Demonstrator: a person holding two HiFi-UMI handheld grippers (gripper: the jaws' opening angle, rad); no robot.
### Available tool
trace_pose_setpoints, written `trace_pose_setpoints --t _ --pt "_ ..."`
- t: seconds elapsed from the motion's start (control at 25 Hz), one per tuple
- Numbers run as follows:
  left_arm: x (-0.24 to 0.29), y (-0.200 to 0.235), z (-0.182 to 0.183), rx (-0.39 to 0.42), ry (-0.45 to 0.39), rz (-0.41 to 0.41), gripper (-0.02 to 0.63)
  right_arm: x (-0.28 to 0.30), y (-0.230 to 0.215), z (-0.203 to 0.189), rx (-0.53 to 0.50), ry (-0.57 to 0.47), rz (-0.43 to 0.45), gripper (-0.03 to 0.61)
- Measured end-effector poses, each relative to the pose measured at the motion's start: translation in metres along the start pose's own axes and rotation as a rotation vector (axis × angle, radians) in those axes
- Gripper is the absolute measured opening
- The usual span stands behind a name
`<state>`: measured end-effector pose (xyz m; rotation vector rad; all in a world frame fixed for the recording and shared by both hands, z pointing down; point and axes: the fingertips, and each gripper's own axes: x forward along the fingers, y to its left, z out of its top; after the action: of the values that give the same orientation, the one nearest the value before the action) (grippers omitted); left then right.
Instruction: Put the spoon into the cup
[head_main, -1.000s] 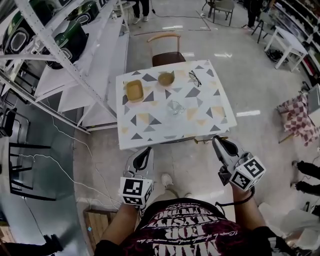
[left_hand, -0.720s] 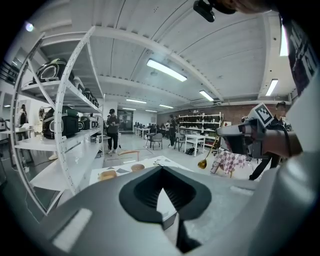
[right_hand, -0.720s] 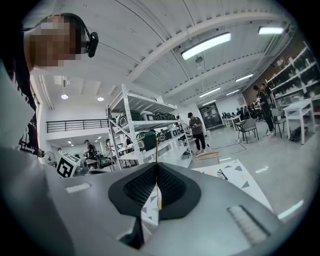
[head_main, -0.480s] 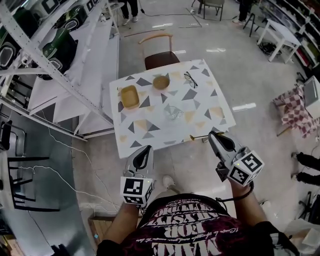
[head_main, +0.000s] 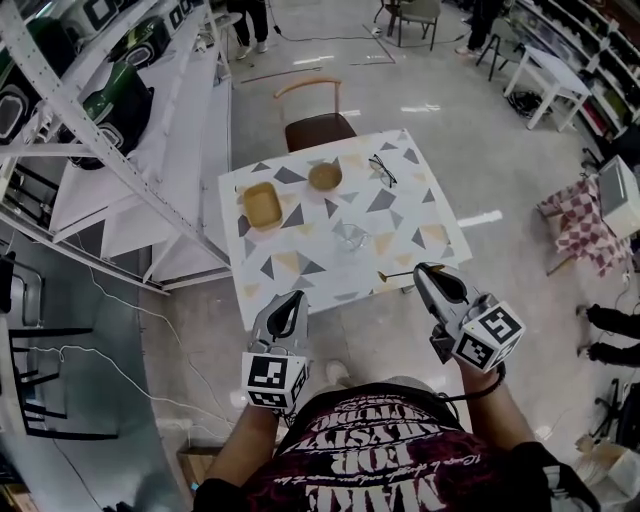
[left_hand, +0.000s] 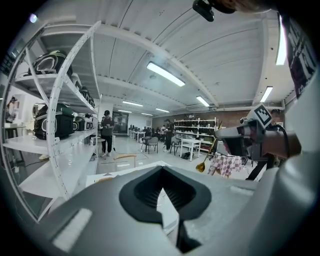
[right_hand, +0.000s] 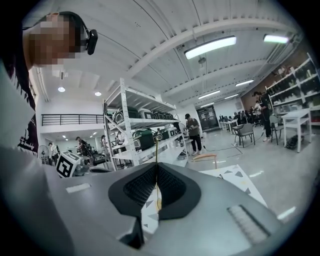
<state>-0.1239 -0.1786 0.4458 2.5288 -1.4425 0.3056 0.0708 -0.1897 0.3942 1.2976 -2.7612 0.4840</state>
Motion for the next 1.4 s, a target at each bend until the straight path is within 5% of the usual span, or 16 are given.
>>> trace_pose_setpoints --t 0.44,1.4 --pt "-0.003 0.000 0.009 -0.009 -0.043 -0.042 0.000 0.003 0.018 0.008 -0.055 0.020 -0.006 0.034" --pt "0.021 0.025 0.022 0.006 -0.020 0.094 0.000 0.055 -0.016 0.015 -0.029 0.005 0.120 0.034"
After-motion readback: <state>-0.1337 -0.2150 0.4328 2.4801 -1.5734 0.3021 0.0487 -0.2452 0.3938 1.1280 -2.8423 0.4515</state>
